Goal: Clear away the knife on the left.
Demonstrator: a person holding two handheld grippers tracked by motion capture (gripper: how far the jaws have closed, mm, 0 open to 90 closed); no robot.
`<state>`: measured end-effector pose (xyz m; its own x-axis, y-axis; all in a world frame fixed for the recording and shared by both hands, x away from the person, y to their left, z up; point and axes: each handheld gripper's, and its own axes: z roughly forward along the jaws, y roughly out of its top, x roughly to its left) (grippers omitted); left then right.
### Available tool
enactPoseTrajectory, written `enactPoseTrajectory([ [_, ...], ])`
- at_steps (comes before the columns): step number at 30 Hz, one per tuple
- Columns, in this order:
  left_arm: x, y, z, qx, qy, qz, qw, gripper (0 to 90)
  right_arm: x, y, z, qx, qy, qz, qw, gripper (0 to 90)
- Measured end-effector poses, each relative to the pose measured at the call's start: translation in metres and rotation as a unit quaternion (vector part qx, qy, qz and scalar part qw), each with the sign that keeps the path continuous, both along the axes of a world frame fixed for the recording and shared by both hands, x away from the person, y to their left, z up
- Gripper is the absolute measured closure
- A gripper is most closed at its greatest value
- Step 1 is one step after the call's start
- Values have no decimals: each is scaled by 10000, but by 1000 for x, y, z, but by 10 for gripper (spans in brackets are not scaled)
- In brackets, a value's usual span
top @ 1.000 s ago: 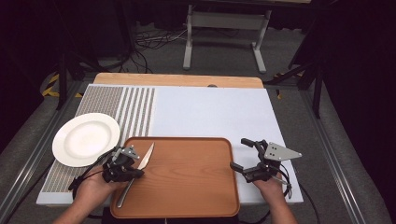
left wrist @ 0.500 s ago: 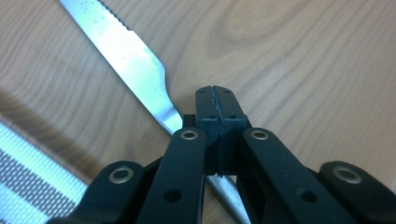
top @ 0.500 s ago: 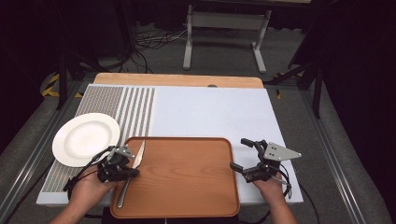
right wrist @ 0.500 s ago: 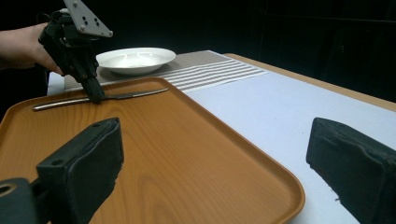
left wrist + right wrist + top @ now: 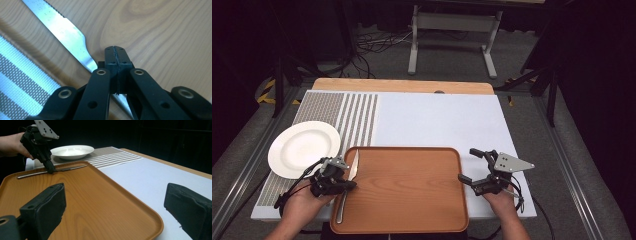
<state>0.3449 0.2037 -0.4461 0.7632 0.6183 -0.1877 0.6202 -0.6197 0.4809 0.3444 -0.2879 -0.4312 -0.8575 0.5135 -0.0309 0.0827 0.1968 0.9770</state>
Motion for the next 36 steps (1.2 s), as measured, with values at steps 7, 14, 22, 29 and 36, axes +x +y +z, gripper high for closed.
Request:
enactPoseTrajectory([
  [7,-2,4,0,-4,8,85,10000,900,0,0,0,-6,-1,-3,10000,45],
  [14,-2,4,0,14,4,83,10000,900,-1,0,0,-10,-4,-14,10000,45],
  [22,-4,3,7,-453,-471,-241,9976,625,-1,0,0,4,-12,-23,10000,45],
  [29,-6,3,19,-818,-1107,-406,9897,275,-1,0,1,17,-20,-9,10000,45],
  [36,-12,8,30,-1168,-1725,-468,9769,106,-2,1,0,10,-14,-8,10000,45],
])
